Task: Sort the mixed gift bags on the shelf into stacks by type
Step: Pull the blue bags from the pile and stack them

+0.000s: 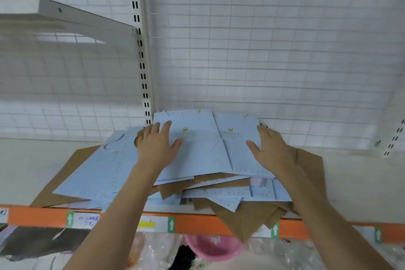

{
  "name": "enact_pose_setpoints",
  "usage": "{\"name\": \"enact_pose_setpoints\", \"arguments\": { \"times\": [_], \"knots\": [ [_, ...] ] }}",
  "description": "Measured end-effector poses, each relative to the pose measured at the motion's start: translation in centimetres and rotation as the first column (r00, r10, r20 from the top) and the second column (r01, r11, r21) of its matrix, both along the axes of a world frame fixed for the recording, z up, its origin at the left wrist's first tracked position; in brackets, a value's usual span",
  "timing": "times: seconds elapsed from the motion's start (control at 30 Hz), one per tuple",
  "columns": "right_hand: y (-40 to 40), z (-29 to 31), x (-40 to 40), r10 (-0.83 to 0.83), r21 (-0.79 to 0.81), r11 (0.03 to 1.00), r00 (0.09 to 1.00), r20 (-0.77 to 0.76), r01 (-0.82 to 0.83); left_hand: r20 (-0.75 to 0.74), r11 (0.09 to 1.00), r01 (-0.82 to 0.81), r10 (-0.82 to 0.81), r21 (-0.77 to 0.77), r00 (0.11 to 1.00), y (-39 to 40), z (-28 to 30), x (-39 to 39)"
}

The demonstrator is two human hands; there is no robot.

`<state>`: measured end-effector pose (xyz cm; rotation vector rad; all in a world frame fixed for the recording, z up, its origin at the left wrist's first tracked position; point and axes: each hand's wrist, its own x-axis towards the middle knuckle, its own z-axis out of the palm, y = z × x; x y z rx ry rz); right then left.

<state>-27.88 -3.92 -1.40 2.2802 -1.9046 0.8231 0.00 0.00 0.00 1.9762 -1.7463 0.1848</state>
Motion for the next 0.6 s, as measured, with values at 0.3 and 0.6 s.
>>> {"name": "enact_pose_setpoints", "arguments": {
  "times": [0.3, 0.6],
  "knots": [
    [-3.5, -0.9, 1.6, -0.043, 0.085, 0.995, 0.987, -0.154, 0.056, -0.054, 0.957, -0.066, 0.085, 0.283, 0.995, -2.9, -1.6, 1.3],
    [-2.8, -1.2, 0.6, -0.062, 0.114, 0.99, 0.981, -0.185, 0.084, -0.093, 0.907, -0.174, 0.225, 0.384, 0.97, -4.0, -0.5, 1.3]
  ]
}}
